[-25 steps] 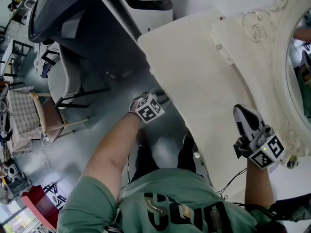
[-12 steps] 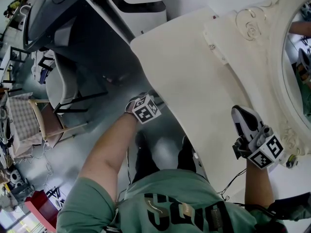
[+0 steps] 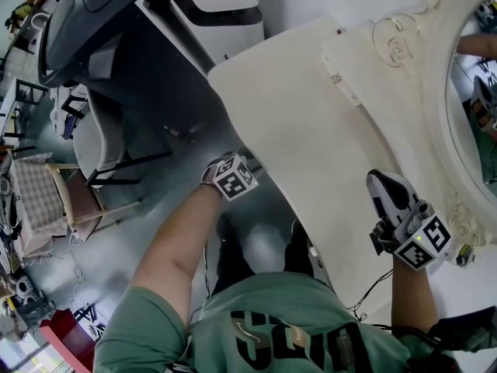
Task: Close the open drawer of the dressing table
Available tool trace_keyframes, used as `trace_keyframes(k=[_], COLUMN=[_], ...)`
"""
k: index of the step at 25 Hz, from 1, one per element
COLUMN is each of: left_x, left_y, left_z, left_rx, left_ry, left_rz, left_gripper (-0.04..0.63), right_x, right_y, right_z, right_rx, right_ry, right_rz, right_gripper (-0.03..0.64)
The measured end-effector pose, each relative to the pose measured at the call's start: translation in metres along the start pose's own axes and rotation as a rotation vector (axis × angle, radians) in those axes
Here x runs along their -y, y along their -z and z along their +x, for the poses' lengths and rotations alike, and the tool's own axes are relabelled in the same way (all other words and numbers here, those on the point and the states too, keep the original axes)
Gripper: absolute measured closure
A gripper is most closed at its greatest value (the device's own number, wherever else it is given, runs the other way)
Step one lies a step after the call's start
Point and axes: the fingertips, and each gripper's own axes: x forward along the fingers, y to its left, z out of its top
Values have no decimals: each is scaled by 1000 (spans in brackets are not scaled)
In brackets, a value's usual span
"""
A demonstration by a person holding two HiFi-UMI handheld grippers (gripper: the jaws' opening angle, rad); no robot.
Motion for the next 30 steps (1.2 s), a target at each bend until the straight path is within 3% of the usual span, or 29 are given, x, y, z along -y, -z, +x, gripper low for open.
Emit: trace_keyframes(k=[4,11,19,23,30], left_x=[0,3,41,52,30], left_y=[1,24,56,55,-8], left_z=[-4,-22,-113,-174,-289], left_rx=[1,-15,121,212,435], left_ry=[-20,-93,-107,-96,-82], left_rz=[-30,-193,-338,-302,-197], left_gripper=[459,443,440,451,545], right_x=[-10,-28,-63,-90,-150], right_y=[-6,-25,-47,-64,-81], right_z=[-1,-6,-8,-11,-41], right_rx=[-2,7,40,90,181], right_ry=[6,22,48,93,234], right_rz=[-13,-48,-58,-22,-24], right_gripper=[606,606,606,606,606])
